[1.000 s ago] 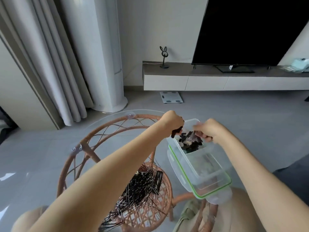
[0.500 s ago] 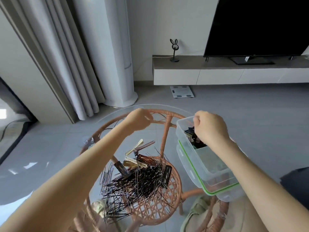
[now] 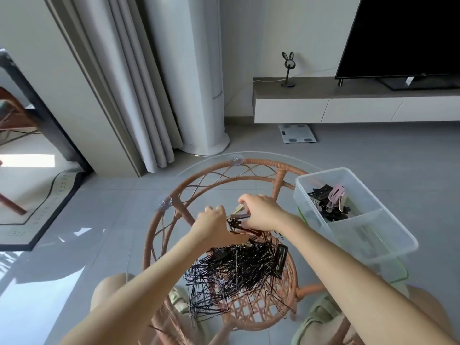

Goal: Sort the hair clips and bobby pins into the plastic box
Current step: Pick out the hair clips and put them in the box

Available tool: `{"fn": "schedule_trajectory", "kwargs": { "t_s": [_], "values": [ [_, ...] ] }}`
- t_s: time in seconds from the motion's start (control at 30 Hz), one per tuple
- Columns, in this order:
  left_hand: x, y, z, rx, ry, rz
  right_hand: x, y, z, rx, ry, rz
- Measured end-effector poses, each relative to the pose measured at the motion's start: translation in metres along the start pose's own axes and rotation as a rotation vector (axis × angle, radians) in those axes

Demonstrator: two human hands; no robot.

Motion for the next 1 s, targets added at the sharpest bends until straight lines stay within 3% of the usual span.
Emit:
{"fn": "schedule_trajectory", "kwargs": {
  "t_s": [0.1, 0.2, 0.4, 0.6, 0.87, 1.0],
  "values": [
    [-0.002, -0.003, -0.002, 0.029, 0.024, -0.002, -0.002, 0.004, -0.008, 0.071, 0.021, -0.017],
    [0.005, -0.007, 0.002, 0.037, 0.096, 0.034, -0.001, 0.013, -0.01, 0.034, 0.051, -0.007],
    [0.025, -0.012, 0.004, 0.013, 0.328, 0.154, -0.007, 0.021, -0.016, 0.002, -0.102, -0.095],
    [0.016, -0.013, 0.005, 0.027, 0.351, 0.146, -0.007, 0.026, -0.01, -0.043, -0.246, -0.095],
    [0.018, -0.005, 0.057, -0.157, 0.445, 0.088, -0.021, 0.05, 0.028, -0.168, -0.551, -0.02],
    [-0.002, -0.001, 0.082, -0.281, 0.598, 0.007, -0.04, 0.079, 0.067, -0.308, -0.656, 0.011]
  ]
}}
Point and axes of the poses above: each hand's wrist, its own y-axis away from the middle knuckle, its own z-axis out of the back of the hand, x = y × z, the point moved 10 cm from there along -y, towards the middle knuckle, and after that the axes turned 12 degrees about -z, right-handed, at the moved point
